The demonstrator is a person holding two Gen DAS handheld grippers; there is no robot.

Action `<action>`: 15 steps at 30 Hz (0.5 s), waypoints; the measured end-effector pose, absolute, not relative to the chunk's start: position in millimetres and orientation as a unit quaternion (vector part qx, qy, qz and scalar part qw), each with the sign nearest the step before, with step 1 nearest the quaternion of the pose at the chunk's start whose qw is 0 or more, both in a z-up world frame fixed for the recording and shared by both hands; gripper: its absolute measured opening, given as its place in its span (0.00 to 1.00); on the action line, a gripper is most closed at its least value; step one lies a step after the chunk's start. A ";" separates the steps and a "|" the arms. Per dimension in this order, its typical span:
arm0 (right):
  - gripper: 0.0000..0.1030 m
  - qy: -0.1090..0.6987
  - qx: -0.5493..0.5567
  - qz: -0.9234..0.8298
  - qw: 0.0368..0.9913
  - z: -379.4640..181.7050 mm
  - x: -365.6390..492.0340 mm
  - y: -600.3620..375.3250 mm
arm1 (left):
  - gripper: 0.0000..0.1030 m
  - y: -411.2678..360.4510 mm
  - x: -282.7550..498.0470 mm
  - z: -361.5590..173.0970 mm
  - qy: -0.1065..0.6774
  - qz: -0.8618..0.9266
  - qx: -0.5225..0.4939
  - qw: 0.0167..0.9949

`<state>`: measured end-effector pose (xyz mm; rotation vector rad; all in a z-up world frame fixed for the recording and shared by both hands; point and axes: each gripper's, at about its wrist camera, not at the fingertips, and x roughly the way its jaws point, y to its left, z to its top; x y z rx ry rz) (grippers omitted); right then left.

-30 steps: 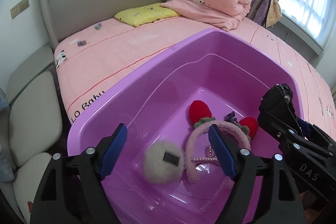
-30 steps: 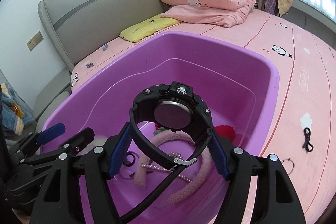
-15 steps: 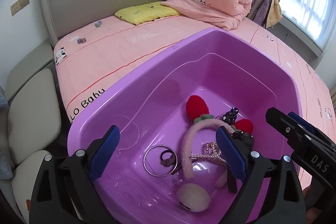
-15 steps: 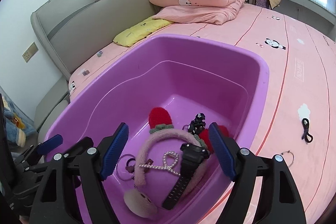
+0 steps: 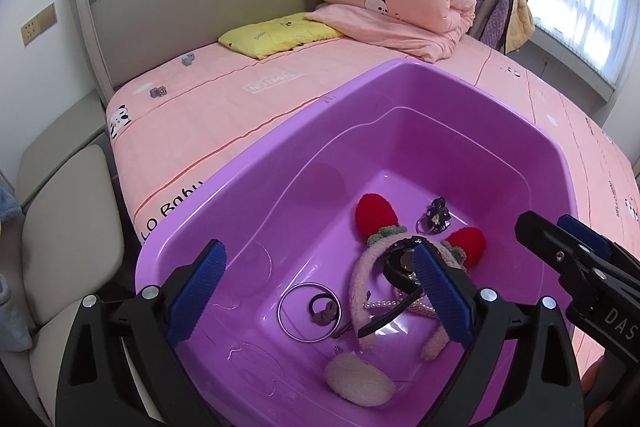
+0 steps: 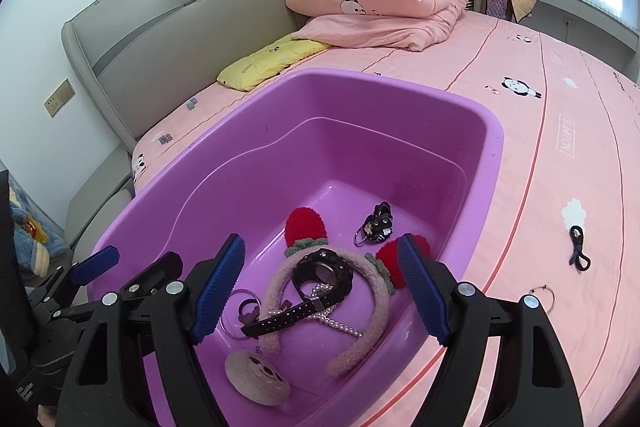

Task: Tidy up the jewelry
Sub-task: 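Withdraw both tools from the tub toward the bangle and black cord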

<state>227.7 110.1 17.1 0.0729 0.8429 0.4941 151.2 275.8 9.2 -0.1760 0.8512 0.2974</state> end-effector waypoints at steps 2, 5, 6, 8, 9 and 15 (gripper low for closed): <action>0.73 0.396 0.031 0.239 0.886 20.3 221.5 108.2 | 0.90 275.4 149.6 9.0 0.413 0.137 -0.090 0.896; 0.73 0.386 0.027 0.239 0.891 24.0 211.1 102.3 | 0.90 273.1 144.5 10.6 0.414 0.131 -0.098 0.896; 0.73 0.383 0.027 0.239 0.892 25.2 207.1 99.0 | 0.90 271.4 142.0 12.3 0.411 0.130 -0.098 0.897; 0.73 0.376 0.028 0.236 0.895 27.7 198.0 90.9 | 0.90 265.4 135.2 18.4 0.401 0.128 -0.094 0.902; 0.73 0.374 0.029 0.234 0.897 28.6 193.4 86.9 | 0.90 262.0 131.9 21.9 0.396 0.127 -0.090 0.905; 0.73 0.356 0.034 0.205 0.911 32.3 158.5 39.9 | 0.90 228.5 115.0 47.1 0.367 0.106 -0.068 0.922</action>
